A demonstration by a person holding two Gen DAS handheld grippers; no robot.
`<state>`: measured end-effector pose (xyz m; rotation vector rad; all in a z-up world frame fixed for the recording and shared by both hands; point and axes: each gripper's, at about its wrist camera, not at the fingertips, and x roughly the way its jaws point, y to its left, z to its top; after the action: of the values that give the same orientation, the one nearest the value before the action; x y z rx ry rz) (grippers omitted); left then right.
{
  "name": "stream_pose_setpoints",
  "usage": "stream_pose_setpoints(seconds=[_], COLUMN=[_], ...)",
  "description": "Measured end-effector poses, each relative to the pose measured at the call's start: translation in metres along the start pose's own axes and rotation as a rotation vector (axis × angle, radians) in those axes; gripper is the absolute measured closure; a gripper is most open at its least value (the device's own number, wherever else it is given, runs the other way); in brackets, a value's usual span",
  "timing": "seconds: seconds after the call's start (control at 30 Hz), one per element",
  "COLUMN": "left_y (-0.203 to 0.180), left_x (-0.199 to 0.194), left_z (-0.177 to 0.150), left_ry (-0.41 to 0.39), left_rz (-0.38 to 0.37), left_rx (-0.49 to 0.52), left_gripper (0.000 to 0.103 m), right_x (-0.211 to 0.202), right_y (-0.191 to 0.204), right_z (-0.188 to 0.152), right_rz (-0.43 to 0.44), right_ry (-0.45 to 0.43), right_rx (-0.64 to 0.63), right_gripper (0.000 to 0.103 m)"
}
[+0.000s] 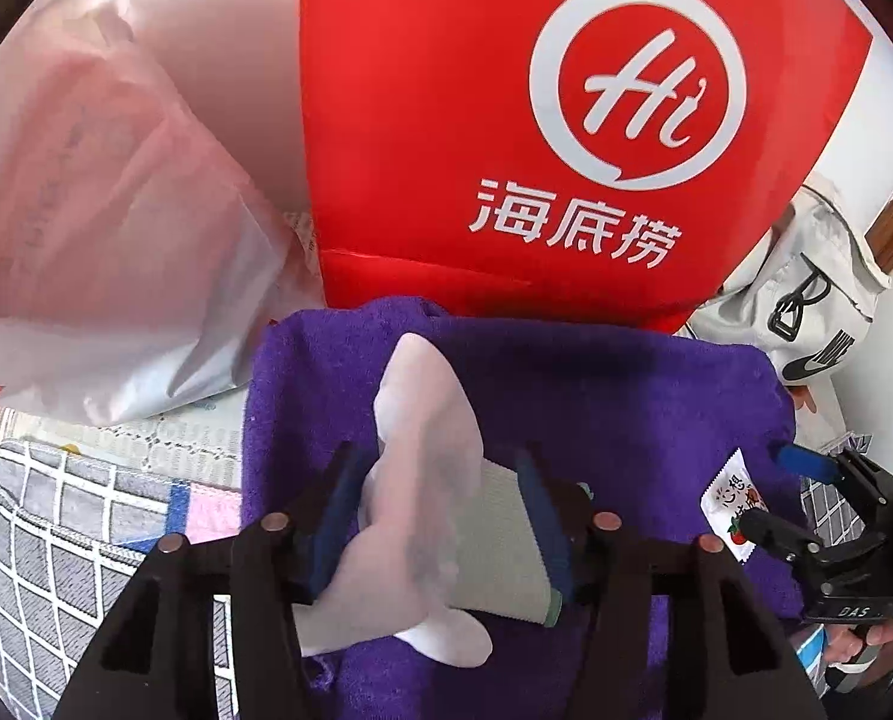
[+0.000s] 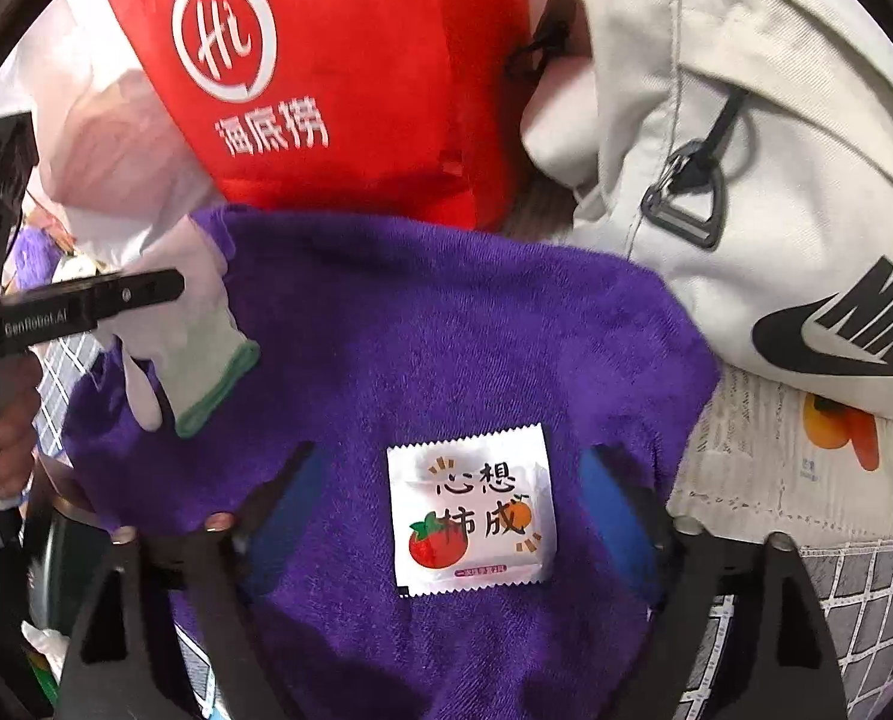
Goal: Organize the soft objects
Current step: 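Open both tools to drop the glove and packet onto the purple towel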
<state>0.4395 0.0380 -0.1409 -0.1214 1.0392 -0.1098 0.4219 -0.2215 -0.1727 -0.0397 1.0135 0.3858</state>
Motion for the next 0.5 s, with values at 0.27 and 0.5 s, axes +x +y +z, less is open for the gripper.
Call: stream_pose_setpoints(seconds=[0.27, 0.5], left_y=[0.006, 0.0], left_x=[-0.034, -0.08], left_z=[-0.006, -0.032], left_ry=[-0.037, -0.076], left_rz=[0.062, 0.102], left_rx=[-0.019, 0.014], left_gripper=[0.041, 0.04], right_x=[-0.025, -0.07], right_y=[0.003, 0.012], right_z=[-0.003, -0.017], right_rz=[-0.053, -0.103], right_ry=[0.0, -0.036], right_rx=[0.022, 0.009], right_gripper=[0.012, 0.012])
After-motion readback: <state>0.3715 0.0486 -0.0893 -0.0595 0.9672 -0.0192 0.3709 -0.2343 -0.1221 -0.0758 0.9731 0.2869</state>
